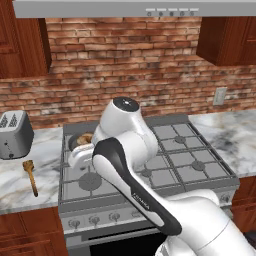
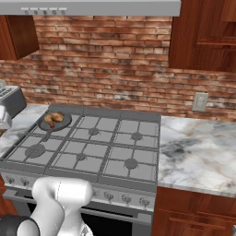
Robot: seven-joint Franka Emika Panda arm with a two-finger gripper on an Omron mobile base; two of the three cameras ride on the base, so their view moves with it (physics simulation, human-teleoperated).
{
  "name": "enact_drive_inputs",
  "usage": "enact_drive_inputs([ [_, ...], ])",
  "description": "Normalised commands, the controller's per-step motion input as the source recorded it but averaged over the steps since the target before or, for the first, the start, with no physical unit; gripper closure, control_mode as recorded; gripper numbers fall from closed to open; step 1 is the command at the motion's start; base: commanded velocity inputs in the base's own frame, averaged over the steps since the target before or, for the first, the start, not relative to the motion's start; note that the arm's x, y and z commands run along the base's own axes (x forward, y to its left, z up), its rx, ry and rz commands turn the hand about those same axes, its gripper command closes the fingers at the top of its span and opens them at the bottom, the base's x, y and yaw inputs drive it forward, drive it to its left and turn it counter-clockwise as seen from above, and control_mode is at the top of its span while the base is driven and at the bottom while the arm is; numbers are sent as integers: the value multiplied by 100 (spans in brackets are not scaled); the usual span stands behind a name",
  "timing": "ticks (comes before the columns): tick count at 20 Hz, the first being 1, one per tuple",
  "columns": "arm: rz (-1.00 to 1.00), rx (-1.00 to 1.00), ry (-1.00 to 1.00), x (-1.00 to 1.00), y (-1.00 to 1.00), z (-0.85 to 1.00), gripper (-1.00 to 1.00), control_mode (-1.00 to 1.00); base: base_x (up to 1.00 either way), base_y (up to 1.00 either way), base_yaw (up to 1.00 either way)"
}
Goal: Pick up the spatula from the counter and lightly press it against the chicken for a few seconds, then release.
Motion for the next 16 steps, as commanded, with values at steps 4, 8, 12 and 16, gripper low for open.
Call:
enact_drive_inputs([
  [4, 13, 0, -6, 3, 41, -8, -100, -100, 0, 0, 0],
  [8, 1, 0, -1, 17, 37, 0, -100, -100, 0, 0, 0],
  [12, 0, 0, 0, 24, 36, 0, -100, -100, 0, 0, 0],
  [16, -2, 0, 0, 20, 39, 0, -100, -100, 0, 0, 0],
])
